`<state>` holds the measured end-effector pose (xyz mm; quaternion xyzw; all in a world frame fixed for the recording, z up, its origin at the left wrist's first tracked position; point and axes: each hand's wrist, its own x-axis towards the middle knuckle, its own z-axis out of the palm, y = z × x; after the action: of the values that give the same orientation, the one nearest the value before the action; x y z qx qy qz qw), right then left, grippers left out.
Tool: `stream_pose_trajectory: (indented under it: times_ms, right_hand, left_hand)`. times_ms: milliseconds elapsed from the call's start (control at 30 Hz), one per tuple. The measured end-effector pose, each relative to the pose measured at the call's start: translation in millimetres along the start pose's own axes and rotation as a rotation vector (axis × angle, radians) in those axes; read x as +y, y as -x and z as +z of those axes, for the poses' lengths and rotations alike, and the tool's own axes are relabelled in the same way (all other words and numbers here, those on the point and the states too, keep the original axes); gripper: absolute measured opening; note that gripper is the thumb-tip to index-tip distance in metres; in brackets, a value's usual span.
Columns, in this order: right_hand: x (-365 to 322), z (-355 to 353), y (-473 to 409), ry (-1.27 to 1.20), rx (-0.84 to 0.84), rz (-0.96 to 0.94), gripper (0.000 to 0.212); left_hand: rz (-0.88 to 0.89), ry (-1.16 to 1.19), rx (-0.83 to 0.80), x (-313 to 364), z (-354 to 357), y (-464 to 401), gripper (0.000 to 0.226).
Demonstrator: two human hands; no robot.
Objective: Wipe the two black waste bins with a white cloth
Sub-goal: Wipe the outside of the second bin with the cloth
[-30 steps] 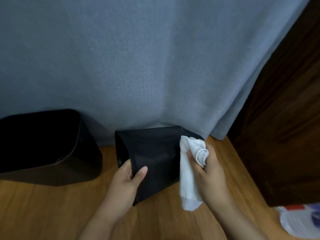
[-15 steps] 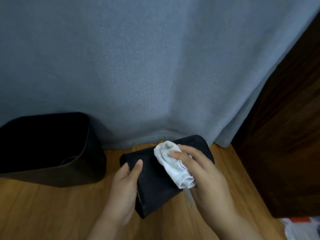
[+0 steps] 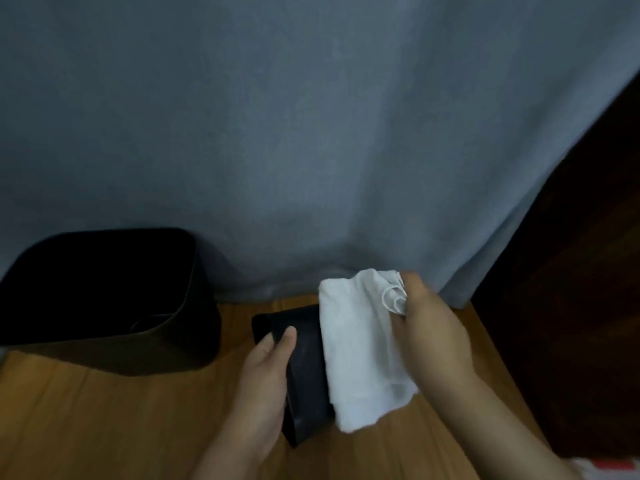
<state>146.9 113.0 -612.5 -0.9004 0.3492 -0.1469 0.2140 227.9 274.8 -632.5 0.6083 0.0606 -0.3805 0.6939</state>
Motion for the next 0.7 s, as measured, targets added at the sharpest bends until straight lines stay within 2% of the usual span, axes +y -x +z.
stream_pose_trajectory:
  times_ms: [33, 133, 200, 333, 400, 500, 533, 633, 700]
  right_hand:
    - [-7.0, 5.1, 4.2, 0.026, 0.028, -0.018, 0.018]
    - [-24.3, 24.1, 24.6, 0.209, 0.069, -0.104, 0.069]
    - [-27.3, 32.5, 32.1, 0.348, 0.063, -0.078, 0.084]
    - [-11.6, 33.2, 31.4, 0.313, 0.078, -0.165, 0.063]
    - [-3.2, 25.7, 25.9, 0.158, 0.064, -0.198, 0.057]
    - [-9.5, 8.6, 22.6, -0.231, -0.015, -0.152, 0.062]
    - [-18.3, 6.0, 24.0, -0.259, -0.043, -0.204, 0.06]
    - [-45.6, 21.2, 40.5, 0.009, -0.043, -0.457, 0.059]
    - [-54.0, 32.4, 46.4, 0.134, -0.038, -0.435, 0.059]
  left_hand:
    - [0.0, -0.003, -0.013, 0.1, 0.3, 0.8, 0.027]
    - [0.005, -0.011, -0.037, -0.5, -0.1, 2.7, 0.03]
    - [0.001, -0.003, -0.047, -1.6, -1.0, 3.4, 0.032]
    - [0.006, 0.047, -0.055, -1.5, -2.4, 2.9, 0.033]
    - [-0.004, 0.095, -0.057, -0.4, -1.3, 2.3, 0.038]
    - [-0.065, 0.215, -0.083, -0.8, -0.7, 1.6, 0.05]
    - [-0.082, 0.248, -0.095, -0.8, -1.7, 1.0, 0.052]
    - [-0.061, 0.182, -0.109, -0.7, 3.9, 4.9, 0.044]
    - [0.006, 0.106, -0.088, -3.7, 4.3, 7.4, 0.037]
